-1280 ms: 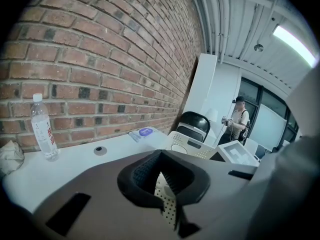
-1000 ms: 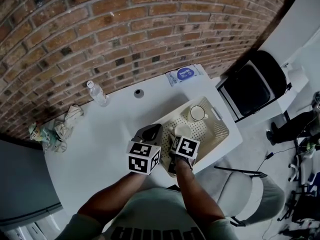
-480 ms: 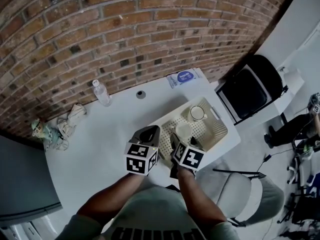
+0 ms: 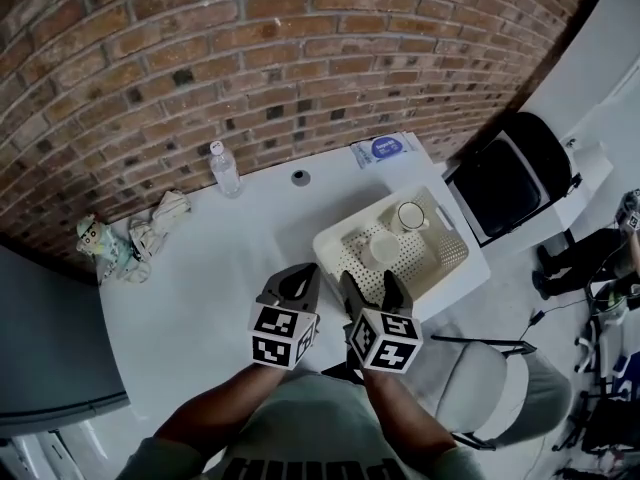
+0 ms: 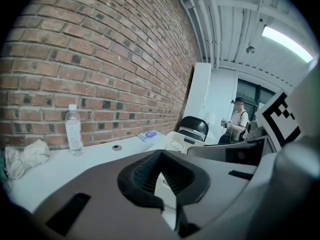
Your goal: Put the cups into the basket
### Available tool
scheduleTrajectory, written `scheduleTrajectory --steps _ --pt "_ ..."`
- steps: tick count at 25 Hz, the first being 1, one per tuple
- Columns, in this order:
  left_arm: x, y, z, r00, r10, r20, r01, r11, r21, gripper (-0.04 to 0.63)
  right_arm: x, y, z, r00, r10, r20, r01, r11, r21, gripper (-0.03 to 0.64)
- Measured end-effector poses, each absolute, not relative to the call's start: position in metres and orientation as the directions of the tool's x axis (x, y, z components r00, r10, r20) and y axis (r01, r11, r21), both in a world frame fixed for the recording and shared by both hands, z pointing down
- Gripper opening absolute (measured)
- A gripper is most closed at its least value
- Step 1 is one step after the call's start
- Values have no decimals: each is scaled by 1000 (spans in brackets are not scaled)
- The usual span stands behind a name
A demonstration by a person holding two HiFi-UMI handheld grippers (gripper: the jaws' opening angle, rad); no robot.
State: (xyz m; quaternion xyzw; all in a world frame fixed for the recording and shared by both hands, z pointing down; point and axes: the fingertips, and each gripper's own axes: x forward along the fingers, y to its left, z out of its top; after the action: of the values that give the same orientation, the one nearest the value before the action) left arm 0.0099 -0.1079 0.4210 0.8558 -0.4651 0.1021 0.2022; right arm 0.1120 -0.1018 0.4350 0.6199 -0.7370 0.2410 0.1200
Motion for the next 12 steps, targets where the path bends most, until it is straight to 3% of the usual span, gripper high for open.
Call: scheduleTrajectory --steps 3,5,7,12 --pt "-5 -90 417 545 -766 342 -838 -484 251 3 97 -81 429 -218 -870 442 -973 158 -169 312" --pt "-11 -76 414 548 -771 324 -836 -496 234 3 89 -65 426 -221 -877 426 -974 181 -135 148" --pt "-17 -62 410 551 -777 304 -834 -512 204 3 81 -52 422 -232 -881 413 -973 205 -110 58" --pt "-31 -35 394 538 -802 259 -843 -514 157 3 61 -30 410 -288 -878 382 -956 285 -66 15"
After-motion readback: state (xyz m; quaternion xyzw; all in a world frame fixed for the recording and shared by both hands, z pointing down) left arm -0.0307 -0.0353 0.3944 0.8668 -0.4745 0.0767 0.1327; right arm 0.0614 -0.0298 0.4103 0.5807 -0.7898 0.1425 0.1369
